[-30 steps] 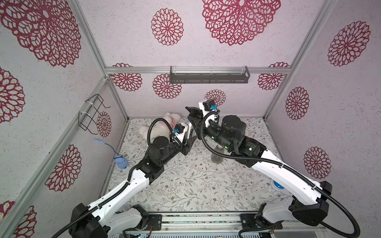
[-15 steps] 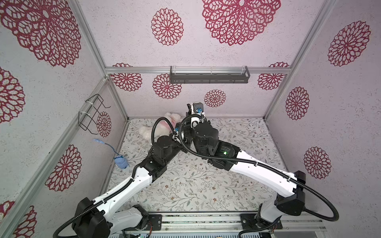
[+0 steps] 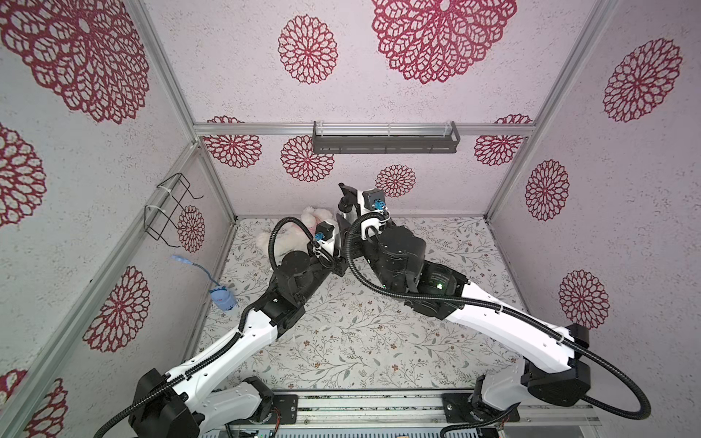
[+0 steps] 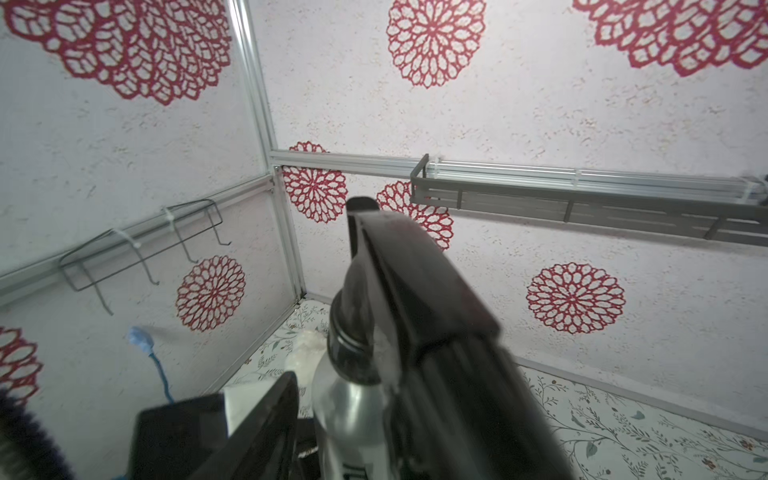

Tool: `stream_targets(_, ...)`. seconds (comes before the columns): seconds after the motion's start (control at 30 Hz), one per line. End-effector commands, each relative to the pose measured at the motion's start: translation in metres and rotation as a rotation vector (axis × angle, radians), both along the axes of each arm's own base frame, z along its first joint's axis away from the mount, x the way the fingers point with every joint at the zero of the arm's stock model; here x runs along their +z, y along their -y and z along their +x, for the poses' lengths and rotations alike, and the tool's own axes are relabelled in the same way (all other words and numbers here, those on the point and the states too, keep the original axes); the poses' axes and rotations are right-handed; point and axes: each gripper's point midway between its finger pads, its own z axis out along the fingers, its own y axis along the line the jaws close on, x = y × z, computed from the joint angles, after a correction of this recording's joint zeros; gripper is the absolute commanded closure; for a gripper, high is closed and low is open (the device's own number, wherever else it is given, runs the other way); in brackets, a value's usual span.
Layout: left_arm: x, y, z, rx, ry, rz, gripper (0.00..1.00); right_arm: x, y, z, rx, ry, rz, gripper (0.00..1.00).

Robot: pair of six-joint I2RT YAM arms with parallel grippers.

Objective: Attach spray nozzles to spray bottles
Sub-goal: Screw the spray nozzle on the spray bottle.

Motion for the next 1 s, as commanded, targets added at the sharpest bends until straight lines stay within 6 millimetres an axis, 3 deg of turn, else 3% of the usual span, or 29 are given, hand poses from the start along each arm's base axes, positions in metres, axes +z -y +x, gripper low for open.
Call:
stream_targets(0.0,0.022,-0.001,-0.008,-0.021,0.067,-0.036,1.0,0.005,0.006,-0.026,0.134,-0.032,-0.008,0.3)
stream_targets(0.1,0.023,-0.003,-0.007,-0.032,0.062,-0.039,1.0,-0.013,0.01,-0.035,0.176,-0.063,-0.083,0.27)
stream_targets(0.23,0.021,-0.003,-0.009,-0.048,0.059,-0.037,1.0,-0.021,0.019,-0.048,0.238,-0.067,-0.108,0.25)
stream_targets(0.37,0.02,0.001,-0.013,-0.094,0.05,-0.03,1.0,-0.013,0.037,-0.05,0.251,-0.032,-0.12,0.25)
stream_targets(0.53,0.018,0.01,-0.02,-0.168,0.04,-0.032,1.0,0.005,0.056,-0.035,0.3,-0.007,-0.078,0.27)
stream_targets(0.63,0.016,0.015,-0.022,-0.198,0.025,-0.041,1.0,0.013,0.053,-0.034,0.374,0.034,-0.084,0.28)
stream_targets(0.77,0.014,0.017,-0.021,-0.208,0.012,-0.048,1.0,0.022,0.038,-0.046,0.489,0.096,-0.107,0.26)
stream_targets(0.97,0.013,0.027,-0.03,-0.29,0.0,-0.041,1.0,0.03,0.032,-0.044,0.5,0.171,-0.151,0.32)
